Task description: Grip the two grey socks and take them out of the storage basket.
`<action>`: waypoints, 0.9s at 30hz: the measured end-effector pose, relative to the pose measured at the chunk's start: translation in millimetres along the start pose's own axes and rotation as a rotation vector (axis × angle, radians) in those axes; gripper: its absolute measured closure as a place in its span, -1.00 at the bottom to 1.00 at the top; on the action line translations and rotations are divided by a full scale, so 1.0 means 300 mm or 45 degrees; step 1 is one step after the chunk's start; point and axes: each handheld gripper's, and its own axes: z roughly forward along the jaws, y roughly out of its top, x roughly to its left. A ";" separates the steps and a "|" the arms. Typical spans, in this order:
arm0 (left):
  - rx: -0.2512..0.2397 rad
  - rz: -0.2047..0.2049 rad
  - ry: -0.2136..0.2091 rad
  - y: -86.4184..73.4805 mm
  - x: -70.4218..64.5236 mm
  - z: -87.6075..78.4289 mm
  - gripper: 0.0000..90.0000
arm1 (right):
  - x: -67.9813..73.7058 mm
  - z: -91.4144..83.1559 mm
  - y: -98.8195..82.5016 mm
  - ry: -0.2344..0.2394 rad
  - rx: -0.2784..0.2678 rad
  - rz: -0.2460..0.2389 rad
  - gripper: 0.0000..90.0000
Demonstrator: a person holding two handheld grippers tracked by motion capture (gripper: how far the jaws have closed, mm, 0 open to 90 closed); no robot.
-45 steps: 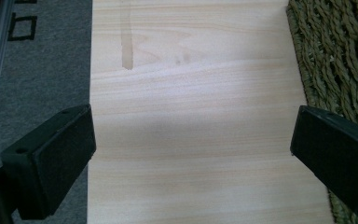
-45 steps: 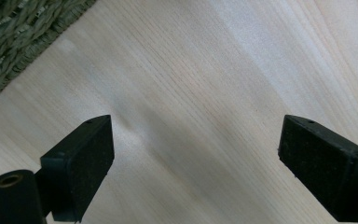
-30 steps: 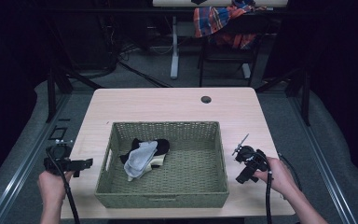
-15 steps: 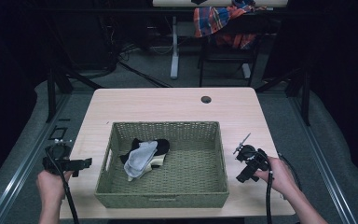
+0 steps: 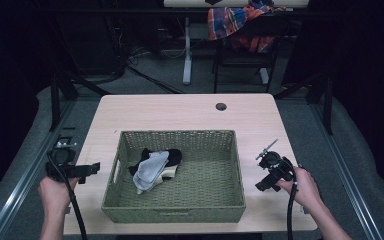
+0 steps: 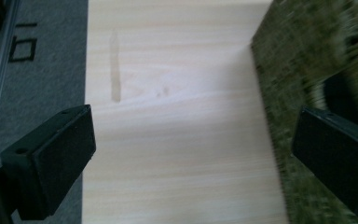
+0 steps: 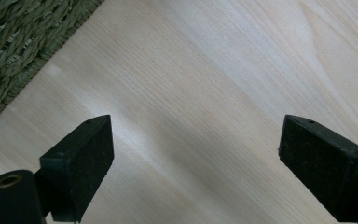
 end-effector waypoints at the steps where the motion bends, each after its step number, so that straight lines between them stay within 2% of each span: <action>1: -0.008 0.021 -0.002 0.008 -0.013 -0.008 -1.00 | 0.000 0.000 0.002 0.008 0.006 -0.002 -0.78; 3: -0.023 0.068 -0.019 0.028 -0.052 -0.029 -1.00 | 0.002 0.007 0.002 0.006 -0.011 0.008 -0.78; 6: -0.025 0.093 -0.018 0.040 -0.078 -0.037 -1.00 | 0.003 0.011 0.001 0.013 -0.024 0.016 -0.78; 7: -0.017 0.113 -0.018 0.051 -0.105 -0.044 -1.00 | -0.006 -0.001 0.008 0.006 0.041 -0.035 -0.78; 8: -0.017 0.113 -0.018 0.051 -0.105 -0.044 -1.00 | -0.006 -0.001 0.008 0.006 0.041 -0.035 -0.78; 9: -0.014 0.131 -0.021 0.056 -0.119 -0.048 -1.00 | 0.004 0.010 0.001 0.010 -0.023 0.020 -0.78; 10: -0.019 0.146 -0.019 0.059 -0.135 -0.052 -1.00 | 0.003 0.009 0.001 0.011 -0.020 0.020 -0.78; 11: -0.019 0.165 -0.025 0.064 -0.148 -0.057 -1.00 | -0.002 0.001 0.007 0.002 0.029 -0.023 -0.78; 13: -0.037 0.206 -0.036 0.075 -0.188 -0.071 -1.00 | 0.002 0.005 0.005 0.010 0.006 -0.002 -0.78; 14: -0.037 0.206 -0.036 0.075 -0.188 -0.071 -1.00 | 0.002 0.005 0.005 0.010 0.006 -0.002 -0.78; 15: -0.040 0.233 -0.049 0.082 -0.212 -0.076 -1.00 | 0.002 0.005 0.005 0.006 0.012 -0.011 -0.78; 17: -0.038 0.239 -0.056 0.085 -0.223 -0.076 -1.00 | 0.002 0.002 0.007 -0.004 0.029 -0.022 -0.78; 18: -0.022 0.247 -0.061 0.088 -0.234 -0.074 -1.00 | 0.003 0.008 0.005 0.012 0.012 -0.015 -0.78; 19: -0.015 0.254 -0.068 0.090 -0.244 -0.069 -1.00 | 0.004 0.011 0.006 0.022 0.026 -0.019 -0.78; 21: 0.000 0.278 -0.085 0.097 -0.271 -0.057 -1.00 | 0.009 0.017 0.007 0.026 0.022 -0.016 -0.78; 23: 0.001 0.283 -0.094 0.100 -0.278 -0.055 -1.00 | 0.010 0.016 0.010 0.022 0.031 -0.031 -0.78; 27: 0.007 0.332 -0.131 0.119 -0.322 -0.046 -1.00 | 0.009 0.018 0.007 0.026 0.027 -0.022 -0.78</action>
